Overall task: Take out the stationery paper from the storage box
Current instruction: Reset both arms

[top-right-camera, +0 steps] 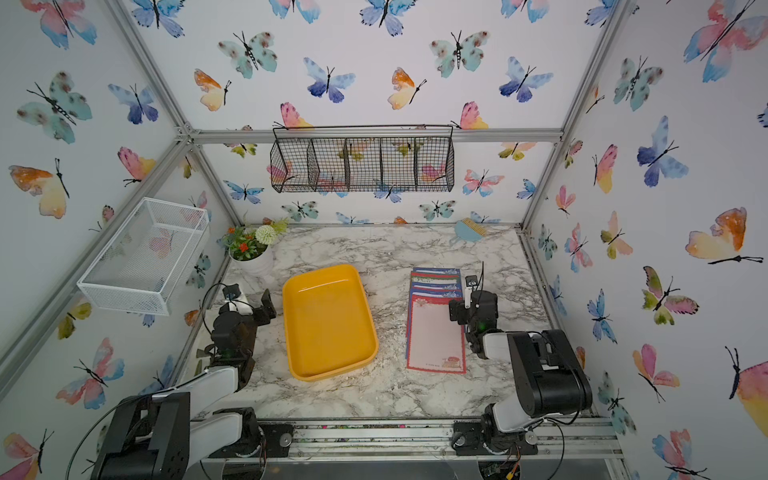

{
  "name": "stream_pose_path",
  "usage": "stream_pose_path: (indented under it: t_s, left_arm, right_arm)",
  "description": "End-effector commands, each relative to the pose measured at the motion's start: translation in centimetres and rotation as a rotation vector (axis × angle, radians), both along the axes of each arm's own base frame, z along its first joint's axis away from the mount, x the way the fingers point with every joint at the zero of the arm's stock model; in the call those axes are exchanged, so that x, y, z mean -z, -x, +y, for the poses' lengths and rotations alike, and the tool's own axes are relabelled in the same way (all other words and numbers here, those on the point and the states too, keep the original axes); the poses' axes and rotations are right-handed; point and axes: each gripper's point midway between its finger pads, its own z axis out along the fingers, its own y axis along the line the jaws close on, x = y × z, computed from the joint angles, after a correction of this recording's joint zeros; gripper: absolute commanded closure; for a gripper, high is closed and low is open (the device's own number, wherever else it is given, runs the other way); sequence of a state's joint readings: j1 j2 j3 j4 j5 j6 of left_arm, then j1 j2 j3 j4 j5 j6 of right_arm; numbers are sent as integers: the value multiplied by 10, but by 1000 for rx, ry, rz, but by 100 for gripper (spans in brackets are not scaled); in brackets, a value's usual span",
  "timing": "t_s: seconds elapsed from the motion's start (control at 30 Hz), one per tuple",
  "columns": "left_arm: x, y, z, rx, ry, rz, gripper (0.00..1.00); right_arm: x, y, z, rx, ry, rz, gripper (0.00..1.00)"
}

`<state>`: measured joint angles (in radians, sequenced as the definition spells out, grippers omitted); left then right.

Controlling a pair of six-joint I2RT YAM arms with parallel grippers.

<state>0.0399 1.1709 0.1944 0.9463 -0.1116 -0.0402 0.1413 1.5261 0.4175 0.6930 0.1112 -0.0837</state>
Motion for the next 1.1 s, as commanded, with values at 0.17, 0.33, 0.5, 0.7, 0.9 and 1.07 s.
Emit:
stream_pose_path:
  t_s: [0.17, 0.33, 0.5, 0.7, 0.9, 1.07]
  left_arm:
    - [-7, -16, -28, 208, 0, 66, 14]
    - [15, -7, -39, 264, 18, 51, 13]
    - [33, -2, -36, 242, 22, 28, 1]
    - [42, -13, -28, 136, 3, 87, 2]
    - [43, -15, -29, 134, -3, 93, 2]
    - [44, -17, -32, 140, -25, 103, 2]
  right_arm:
    - [-44, 4, 14, -95, -71, -250, 1]
    - [-41, 11, 6, -61, -88, -296, 1]
    - [-38, 9, -2, -11, -93, -301, 1]
    - [-35, 4, -12, 38, -108, -275, 2]
    - [-35, 5, -13, 40, -108, -278, 2]
    - [-36, 4, -12, 39, -109, -279, 2]
